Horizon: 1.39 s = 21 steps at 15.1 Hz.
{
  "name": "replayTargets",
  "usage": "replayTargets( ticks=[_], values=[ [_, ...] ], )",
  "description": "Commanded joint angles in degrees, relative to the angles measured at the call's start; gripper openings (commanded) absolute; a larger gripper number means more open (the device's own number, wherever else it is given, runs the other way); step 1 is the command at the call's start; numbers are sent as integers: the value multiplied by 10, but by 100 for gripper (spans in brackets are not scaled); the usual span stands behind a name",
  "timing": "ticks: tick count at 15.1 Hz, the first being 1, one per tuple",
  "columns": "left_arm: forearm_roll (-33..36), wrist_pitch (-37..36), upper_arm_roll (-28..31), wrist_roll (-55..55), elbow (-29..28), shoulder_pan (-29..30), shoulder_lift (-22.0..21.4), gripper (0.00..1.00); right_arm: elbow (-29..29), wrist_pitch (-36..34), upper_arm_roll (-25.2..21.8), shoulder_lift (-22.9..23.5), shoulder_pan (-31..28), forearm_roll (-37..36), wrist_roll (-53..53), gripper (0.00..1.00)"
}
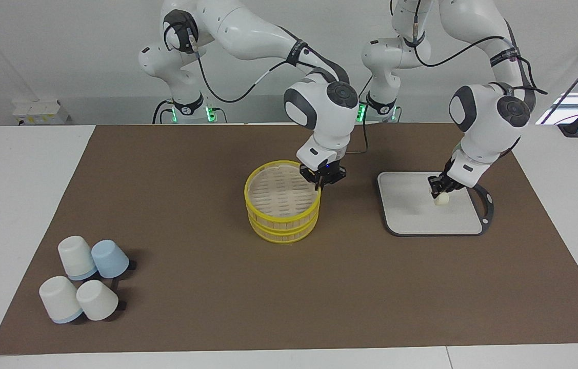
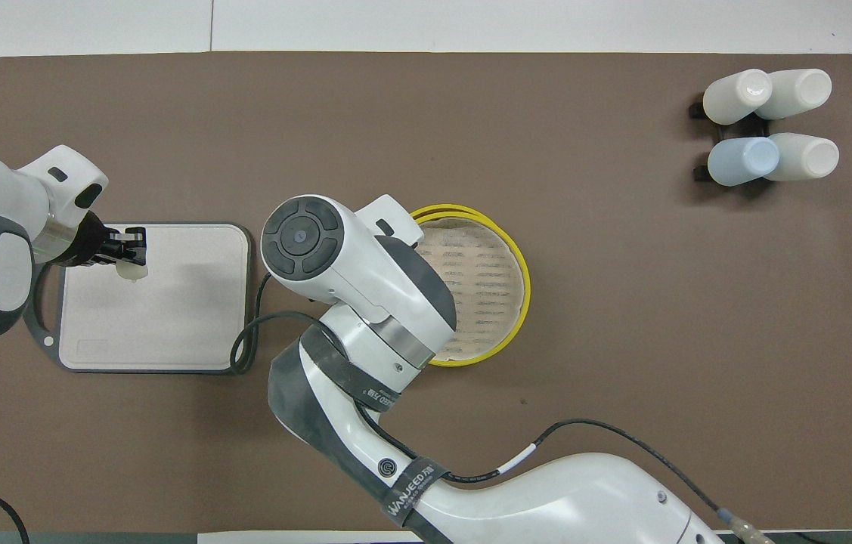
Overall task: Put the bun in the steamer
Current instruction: 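Lift the lid off with the right gripper while the left gripper lifts the bun, then carry the bun with the left gripper over the open steamer and lower it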
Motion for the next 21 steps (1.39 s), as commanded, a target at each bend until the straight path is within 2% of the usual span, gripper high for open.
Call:
replayTargets(
  ticks=[1, 4, 8, 10, 15, 18, 21],
  values=[
    [9, -23, 4, -18, 11, -7, -5, 22, 5, -32, 2, -21, -4, -12, 12, 0],
    [8, -26, 4, -24, 15, -15, -5, 22, 8, -64, 2, -62, -16, -4, -23, 0],
    [3, -39, 1, -46, 34, -27, 0, 22, 8, -106, 3, -134, -76, 20, -133, 0],
    [-8, -55, -1, -54, 52, -33, 5, 22, 7, -118, 1, -153, -107, 17, -203, 0],
    [-8, -95, 0, -175, 102, -115, 19, 22, -3, -132, 3, -183, -208, 23, -399, 0],
    [-21, -86, 0, -256, 109, -171, 21, 22, -19, -137, 4, -190, -247, 32, -446, 0],
    [-37, -64, 0, -336, 118, -241, 33, 22, -42, -137, 3, -199, -284, 80, -458, 0]
  ],
)
